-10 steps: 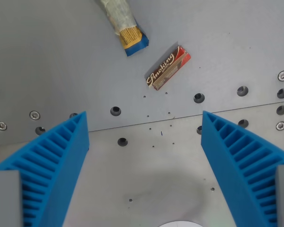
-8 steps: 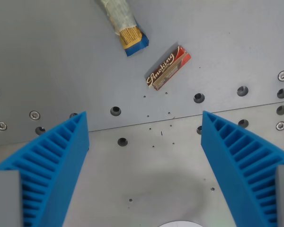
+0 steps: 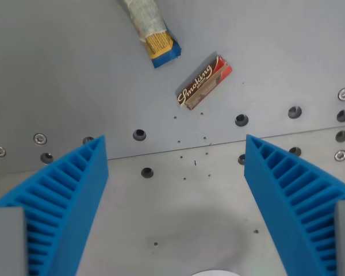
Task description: Pick up the blue bag
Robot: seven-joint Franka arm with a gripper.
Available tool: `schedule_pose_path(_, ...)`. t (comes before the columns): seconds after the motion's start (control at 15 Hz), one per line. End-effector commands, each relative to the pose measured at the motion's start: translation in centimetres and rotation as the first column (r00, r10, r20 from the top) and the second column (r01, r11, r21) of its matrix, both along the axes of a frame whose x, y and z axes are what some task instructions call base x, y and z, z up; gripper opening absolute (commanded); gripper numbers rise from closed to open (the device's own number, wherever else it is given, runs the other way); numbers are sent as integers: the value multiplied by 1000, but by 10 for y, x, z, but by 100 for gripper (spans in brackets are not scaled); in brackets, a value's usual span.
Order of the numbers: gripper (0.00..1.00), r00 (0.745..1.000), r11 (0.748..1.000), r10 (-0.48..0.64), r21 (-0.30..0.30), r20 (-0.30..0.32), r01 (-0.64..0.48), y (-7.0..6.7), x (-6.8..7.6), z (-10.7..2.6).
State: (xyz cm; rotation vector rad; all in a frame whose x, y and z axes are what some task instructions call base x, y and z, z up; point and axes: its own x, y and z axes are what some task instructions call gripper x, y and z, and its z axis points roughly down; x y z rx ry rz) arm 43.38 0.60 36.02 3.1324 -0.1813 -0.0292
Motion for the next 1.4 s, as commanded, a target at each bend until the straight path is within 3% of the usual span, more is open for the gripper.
schedule_pose_path(0.07, 100, 987, 989, 148, -5, 64, -148, 0, 4, -15)
schedule_pose_path(0.53, 100, 922, 929, 369, -34, 112, -368, 3, 20, -49)
schedule_pose_path(0.93, 100, 871, 880, 475, -52, 125, -472, 4, 35, -78)
schedule_pose_path(1.4, 100, 885, 894, 447, -51, 130, -444, 2, 44, -112)
